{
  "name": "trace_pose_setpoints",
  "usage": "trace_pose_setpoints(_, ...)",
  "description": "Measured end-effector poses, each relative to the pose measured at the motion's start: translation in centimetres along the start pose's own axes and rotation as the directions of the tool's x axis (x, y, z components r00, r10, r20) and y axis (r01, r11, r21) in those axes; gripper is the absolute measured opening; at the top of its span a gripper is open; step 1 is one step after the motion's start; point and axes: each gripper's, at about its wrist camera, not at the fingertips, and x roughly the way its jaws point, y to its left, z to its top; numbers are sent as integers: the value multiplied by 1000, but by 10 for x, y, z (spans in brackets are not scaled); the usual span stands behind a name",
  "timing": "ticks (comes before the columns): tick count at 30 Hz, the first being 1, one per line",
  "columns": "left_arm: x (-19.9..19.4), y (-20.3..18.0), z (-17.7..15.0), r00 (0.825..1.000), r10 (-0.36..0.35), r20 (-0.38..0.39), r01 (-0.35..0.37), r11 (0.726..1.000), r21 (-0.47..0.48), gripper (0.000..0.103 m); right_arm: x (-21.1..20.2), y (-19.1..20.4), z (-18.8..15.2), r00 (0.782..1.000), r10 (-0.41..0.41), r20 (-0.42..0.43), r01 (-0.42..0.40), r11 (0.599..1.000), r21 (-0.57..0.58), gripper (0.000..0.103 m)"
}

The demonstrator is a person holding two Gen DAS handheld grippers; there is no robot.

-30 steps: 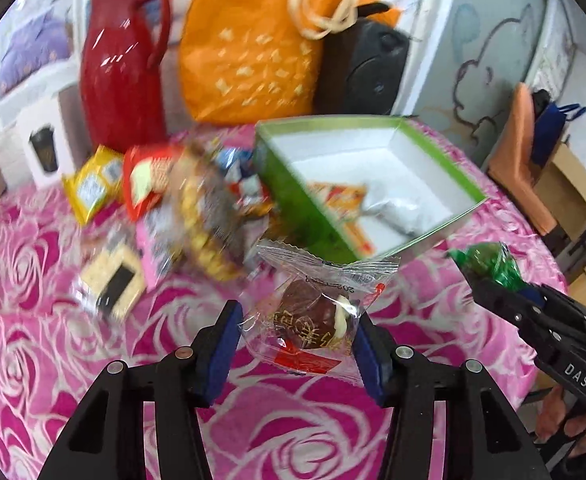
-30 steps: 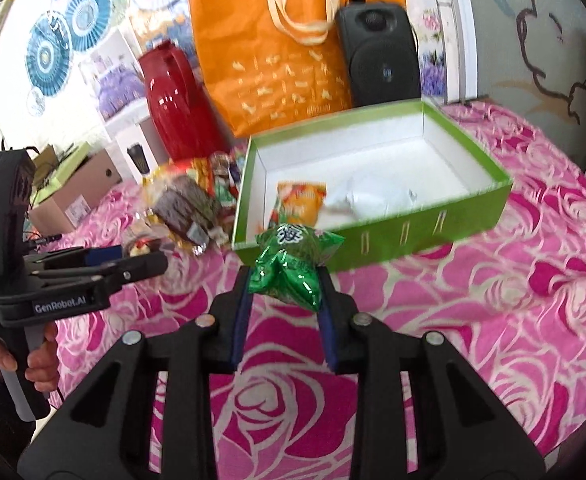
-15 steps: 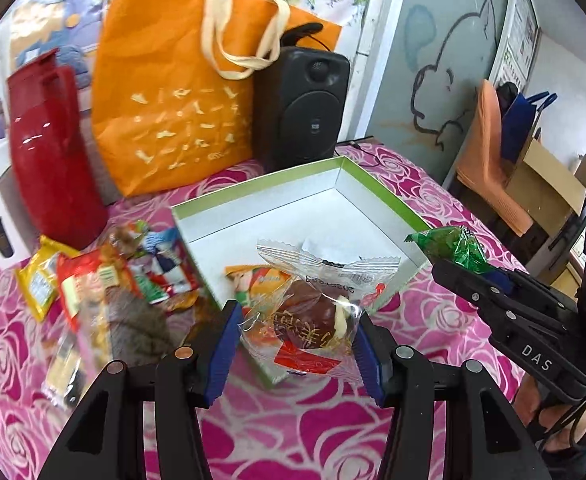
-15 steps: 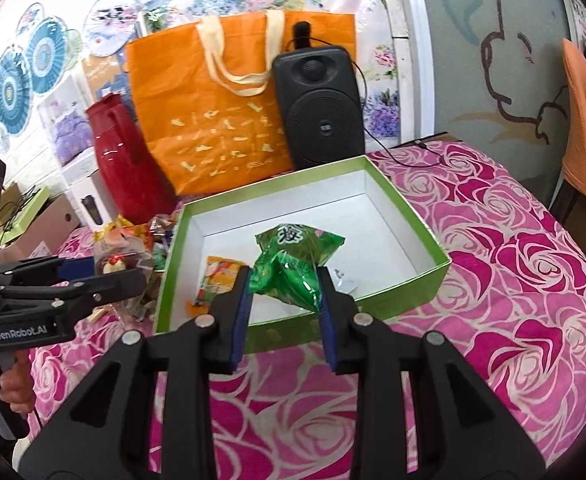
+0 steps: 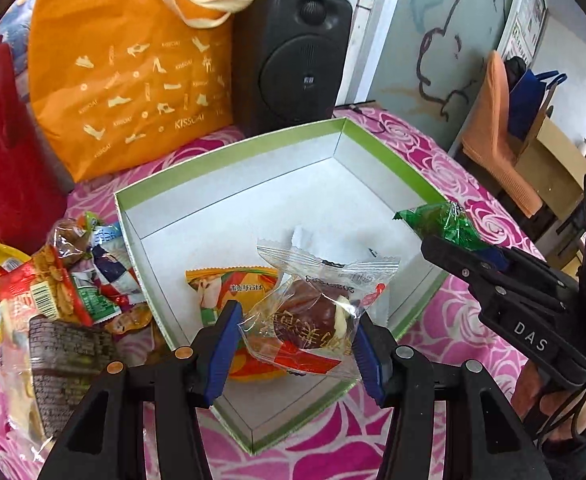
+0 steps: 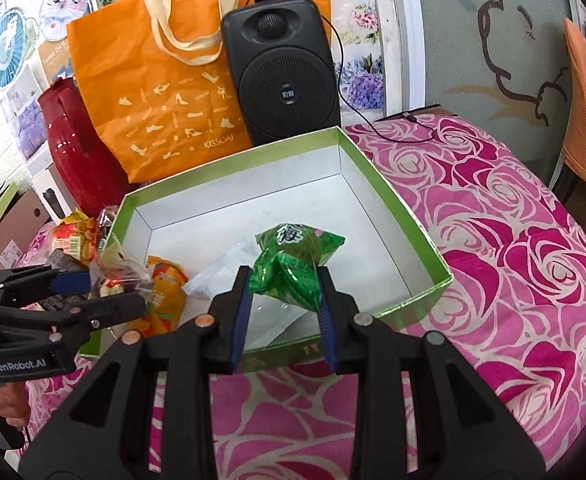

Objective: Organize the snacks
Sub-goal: 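Carry the candy and cake packet over the green box and release both, then move both tools to the clear DANCO GALETTE biscuit bag and grasp it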

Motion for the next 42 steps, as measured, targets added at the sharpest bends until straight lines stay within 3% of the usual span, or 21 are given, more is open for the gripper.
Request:
trace_pose_setpoints(5, 11, 4, 2, 1000, 23, -18, -23, 1000, -4, 56, 14, 2, -1, 1000, -5, -17, 4, 999, -47, 39)
trace_pose_setpoints(6, 12, 4, 2, 999, 38, -19, -38, 999, -5, 58, 15, 4, -2, 1000, -12, -11, 11, 998, -69, 49)
trace_pose_setpoints(7, 14, 5, 2, 997, 70, -21, -70, 997, -10, 66, 15, 6, -3, 1000, -23, 1, 23, 996, -90, 58)
trace_pose_setpoints(8, 15, 6, 3, 996, 92, -21, -92, 996, -15, 79, 13, 8, -5, 999, -34, 18, 36, 993, -110, 77)
trace_pose_setpoints(9, 15, 7, 3, 992, 123, -18, -123, 992, -27, 85, 11, 9, -6, 999, -39, 34, 43, 991, -124, 92)
trace_pose_setpoints(12, 10, 9, 3, 990, 138, 9, -137, 990, -35, 87, 10, 9, -8, 997, -71, 40, 76, 987, -144, 101)
trace_pose_setpoints(15, 6, 8, 3, 985, 174, 10, -174, 984, -29, 92, 7, 7, -9, 997, -69, 31, 72, 990, -124, 102)
trace_pose_setpoints(25, -42, 22, -14, 973, 218, 81, -210, 973, -91, 93, -36, 28, -13, 990, -95, 101, 109, 982, -151, 102)
trace_pose_setpoints(29, -69, 37, -32, 959, 267, 92, -255, 958, -128, 93, -66, 50, -16, 982, -60, 180, 90, 982, -163, 102)
trace_pose_setpoints(32, -88, 53, -52, 953, 289, 88, -270, 945, -183, 93, -81, 63, -18, 979, 10, 206, 19, 990, -142, 102)
trace_pose_setpoints(36, -109, 76, -80, 943, 325, 71, -297, 919, -258, 93, -80, 90, -30, 980, 151, 132, -136, 984, -114, 103)
trace_pose_setpoints(42, -139, 115, -121, 931, 357, 74, -308, 879, -365, 93, -56, 150, -51, 978, 208, -3, -204, 960, -193, 103)
